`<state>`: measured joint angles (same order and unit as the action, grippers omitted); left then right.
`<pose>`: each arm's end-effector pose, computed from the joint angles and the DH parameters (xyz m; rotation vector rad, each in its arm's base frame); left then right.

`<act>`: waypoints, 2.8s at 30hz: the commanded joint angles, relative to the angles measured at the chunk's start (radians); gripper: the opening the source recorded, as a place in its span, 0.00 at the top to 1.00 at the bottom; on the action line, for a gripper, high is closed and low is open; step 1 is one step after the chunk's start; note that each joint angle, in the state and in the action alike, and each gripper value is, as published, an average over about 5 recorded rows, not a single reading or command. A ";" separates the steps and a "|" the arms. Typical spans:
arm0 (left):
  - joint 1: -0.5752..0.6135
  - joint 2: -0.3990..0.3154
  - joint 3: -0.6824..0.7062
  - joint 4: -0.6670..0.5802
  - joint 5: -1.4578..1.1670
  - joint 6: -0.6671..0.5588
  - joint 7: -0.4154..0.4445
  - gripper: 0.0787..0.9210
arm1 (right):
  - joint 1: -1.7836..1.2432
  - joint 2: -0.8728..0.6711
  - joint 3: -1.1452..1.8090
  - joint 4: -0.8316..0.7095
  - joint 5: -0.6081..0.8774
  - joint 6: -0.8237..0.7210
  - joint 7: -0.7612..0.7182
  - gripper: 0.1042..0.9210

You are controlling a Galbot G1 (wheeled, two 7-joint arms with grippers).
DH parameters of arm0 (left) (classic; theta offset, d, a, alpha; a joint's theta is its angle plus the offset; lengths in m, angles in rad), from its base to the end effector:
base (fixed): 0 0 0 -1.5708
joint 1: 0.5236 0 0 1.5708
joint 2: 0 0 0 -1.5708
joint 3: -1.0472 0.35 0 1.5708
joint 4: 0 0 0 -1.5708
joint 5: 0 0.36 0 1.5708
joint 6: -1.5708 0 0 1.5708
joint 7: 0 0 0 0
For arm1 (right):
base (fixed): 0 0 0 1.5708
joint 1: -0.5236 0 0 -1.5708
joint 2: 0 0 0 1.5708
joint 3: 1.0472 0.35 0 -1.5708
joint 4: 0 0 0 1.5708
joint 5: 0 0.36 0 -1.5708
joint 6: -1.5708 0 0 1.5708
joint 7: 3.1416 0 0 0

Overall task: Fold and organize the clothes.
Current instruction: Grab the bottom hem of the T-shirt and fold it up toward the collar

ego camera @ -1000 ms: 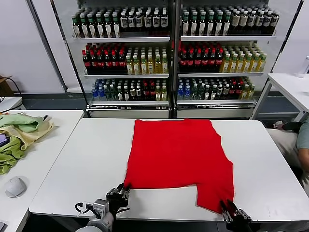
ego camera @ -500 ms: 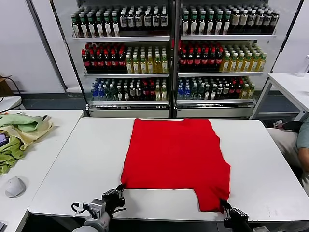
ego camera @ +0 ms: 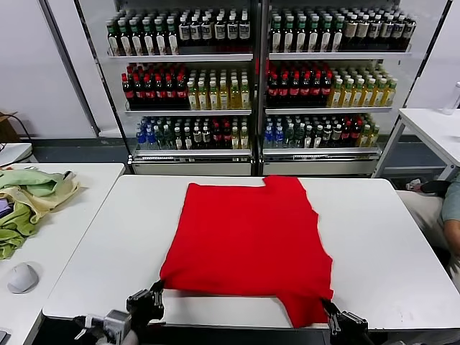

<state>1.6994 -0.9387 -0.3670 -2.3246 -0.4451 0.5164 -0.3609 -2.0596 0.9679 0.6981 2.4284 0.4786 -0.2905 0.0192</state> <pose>0.1406 0.0282 -0.2430 -0.2262 -2.5794 -0.2433 0.0883 -0.0778 -0.2184 0.4380 -2.6357 0.1028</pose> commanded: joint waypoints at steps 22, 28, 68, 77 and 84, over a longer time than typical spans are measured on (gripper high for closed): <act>-0.380 -0.028 0.022 0.236 -0.265 -0.010 -0.006 0.99 | 0.629 -0.052 -0.203 -0.249 0.078 -0.146 0.141 0.98; -0.452 -0.039 0.041 0.327 -0.262 -0.010 0.023 0.99 | 0.707 -0.040 -0.264 -0.313 0.065 -0.149 0.146 0.98; -0.551 -0.080 0.125 0.503 -0.028 -0.021 0.157 0.99 | 0.772 0.039 -0.390 -0.451 -0.048 -0.174 0.165 0.96; -0.480 -0.065 0.072 0.418 -0.003 -0.016 0.147 0.76 | 0.752 0.044 -0.339 -0.425 -0.050 -0.174 0.161 0.67; -0.377 -0.039 0.015 0.292 -0.073 -0.030 0.127 0.53 | 0.625 0.028 -0.252 -0.339 -0.017 -0.172 0.155 0.43</act>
<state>1.2116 -0.9971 -0.2923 -1.9013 -0.4908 0.4926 -0.2230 -1.3631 0.9970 0.3897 2.0398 0.4505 -0.4606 0.1750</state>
